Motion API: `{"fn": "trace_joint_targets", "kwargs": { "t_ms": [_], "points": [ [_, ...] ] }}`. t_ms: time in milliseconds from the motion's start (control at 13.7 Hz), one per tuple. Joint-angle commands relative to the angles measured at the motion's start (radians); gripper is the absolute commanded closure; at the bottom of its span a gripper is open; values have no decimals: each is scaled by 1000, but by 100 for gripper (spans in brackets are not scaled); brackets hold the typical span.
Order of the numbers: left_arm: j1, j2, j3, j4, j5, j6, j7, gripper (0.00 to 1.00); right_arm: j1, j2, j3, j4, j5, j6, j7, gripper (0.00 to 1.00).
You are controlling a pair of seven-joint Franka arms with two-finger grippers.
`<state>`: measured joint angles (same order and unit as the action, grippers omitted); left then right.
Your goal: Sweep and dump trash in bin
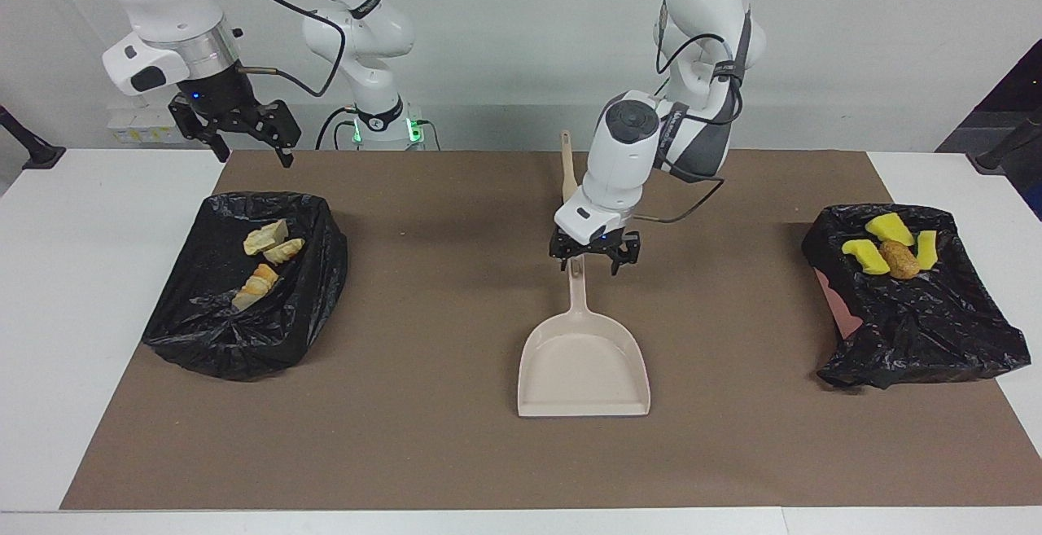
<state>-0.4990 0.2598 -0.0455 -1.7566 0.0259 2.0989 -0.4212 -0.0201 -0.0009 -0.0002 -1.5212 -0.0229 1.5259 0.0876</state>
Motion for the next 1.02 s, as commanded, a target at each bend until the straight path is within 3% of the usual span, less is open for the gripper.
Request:
{"fn": "trace_joint_targets", "kwargs": {
  "t_ms": [0,146,439,659,951],
  "points": [
    [84,-134,9,-24,29,-98,100,0,-9,-13,8,-16,15,-3,7,0],
    [141,-220,15,-18,28,-218,224,0,-11,-13,8,-16,15,-3,7,0],
    [288,-319,21,20,16,-347,364,0,-9,-13,8,-16,15,-3,7,0],
    [387,-315,21,175,-27,-509,516,0,-9,-13,8,-16,15,-3,7,0],
    [471,-257,21,285,-92,-596,593,0,-11,-13,8,-16,15,-3,7,0]
  ]
}}
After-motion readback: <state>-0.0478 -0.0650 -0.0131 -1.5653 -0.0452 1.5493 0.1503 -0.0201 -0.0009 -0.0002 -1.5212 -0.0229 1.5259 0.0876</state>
